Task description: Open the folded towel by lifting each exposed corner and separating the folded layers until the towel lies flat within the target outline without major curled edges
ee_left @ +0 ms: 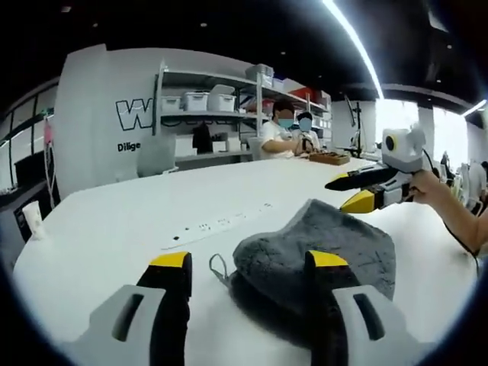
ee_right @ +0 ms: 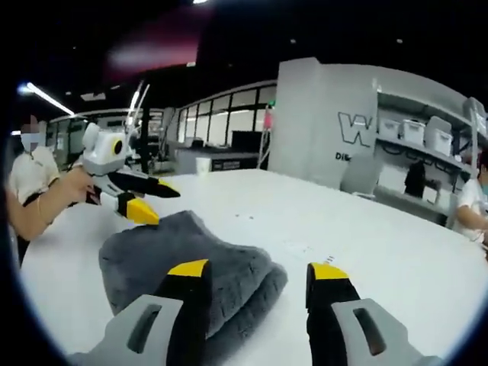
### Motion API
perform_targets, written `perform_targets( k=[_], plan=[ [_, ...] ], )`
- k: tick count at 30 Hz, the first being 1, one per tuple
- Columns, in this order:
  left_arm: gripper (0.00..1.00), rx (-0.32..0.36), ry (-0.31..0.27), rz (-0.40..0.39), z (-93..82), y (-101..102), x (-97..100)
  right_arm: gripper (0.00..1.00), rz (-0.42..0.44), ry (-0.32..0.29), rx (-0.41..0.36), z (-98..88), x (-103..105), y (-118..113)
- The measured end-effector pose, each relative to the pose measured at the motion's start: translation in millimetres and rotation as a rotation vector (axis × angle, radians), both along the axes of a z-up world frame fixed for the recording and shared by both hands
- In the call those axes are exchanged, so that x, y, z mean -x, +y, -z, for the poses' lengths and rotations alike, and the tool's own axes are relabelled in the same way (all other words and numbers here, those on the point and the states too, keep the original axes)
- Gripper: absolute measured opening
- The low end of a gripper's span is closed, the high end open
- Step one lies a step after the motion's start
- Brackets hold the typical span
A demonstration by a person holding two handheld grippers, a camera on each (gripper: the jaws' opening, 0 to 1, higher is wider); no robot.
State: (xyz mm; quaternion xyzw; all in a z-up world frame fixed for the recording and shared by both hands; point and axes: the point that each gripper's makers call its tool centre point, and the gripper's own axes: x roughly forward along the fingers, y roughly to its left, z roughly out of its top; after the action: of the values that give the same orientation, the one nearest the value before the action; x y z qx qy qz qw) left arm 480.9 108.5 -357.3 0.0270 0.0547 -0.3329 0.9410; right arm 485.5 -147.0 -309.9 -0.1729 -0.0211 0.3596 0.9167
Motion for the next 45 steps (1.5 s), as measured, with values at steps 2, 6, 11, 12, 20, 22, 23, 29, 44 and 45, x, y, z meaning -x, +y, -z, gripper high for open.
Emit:
perform_targets(
  k=[2, 6, 11, 12, 20, 22, 23, 29, 44, 45],
  plan=[
    [0.58, -0.002, 0.002, -0.003, 1.3, -0.2, -3.4, 0.47, 0.003, 0.003, 0.003, 2.5, -3.8, 1.9],
    [0.55, 0.001, -0.030, -0.057, -11.9, 9.9, -33.6, 0.47, -0.003, -0.031, 0.012, -8.3, -28.2, 18.3],
    [0.50, 0.012, -0.004, -0.080, -6.9, 1.3, -62.1, 0.47, -0.012, 0.009, 0.017, 11.0, -53.6, 41.7],
    [0.49, -0.023, 0.019, -0.052, 6.6, -7.9, -64.3, 0.47, 0.003, 0.029, 0.017, 20.6, -62.3, 43.3],
    [0.36, -0.081, 0.074, -0.081, 39.6, -5.6, -101.7, 0.47, 0.063, 0.248, 0.004, 86.9, -105.8, 67.9],
    [0.36, -0.066, 0.122, -0.085, 58.6, -6.6, -104.9, 0.47, 0.037, 0.326, -0.058, 102.1, -107.6, 76.0],
    [0.36, -0.051, 0.147, -0.075, 67.1, -10.2, -106.1, 0.47, 0.039, 0.328, -0.050, 104.5, -108.2, 76.1],
    [0.38, 0.081, 0.168, -0.033, 67.9, -24.4, -105.6, 0.46, 0.007, 0.353, -0.079, 110.8, -106.5, 77.0],
    [0.36, 0.190, 0.281, -0.057, 84.3, -26.5, -109.7, 0.45, 0.005, 0.358, -0.007, 121.1, -98.6, 76.1],
    [0.31, 0.192, 0.276, -0.052, 83.4, -27.3, -109.3, 0.45, 0.006, 0.358, -0.007, 121.1, -98.5, 75.9]
  ],
)
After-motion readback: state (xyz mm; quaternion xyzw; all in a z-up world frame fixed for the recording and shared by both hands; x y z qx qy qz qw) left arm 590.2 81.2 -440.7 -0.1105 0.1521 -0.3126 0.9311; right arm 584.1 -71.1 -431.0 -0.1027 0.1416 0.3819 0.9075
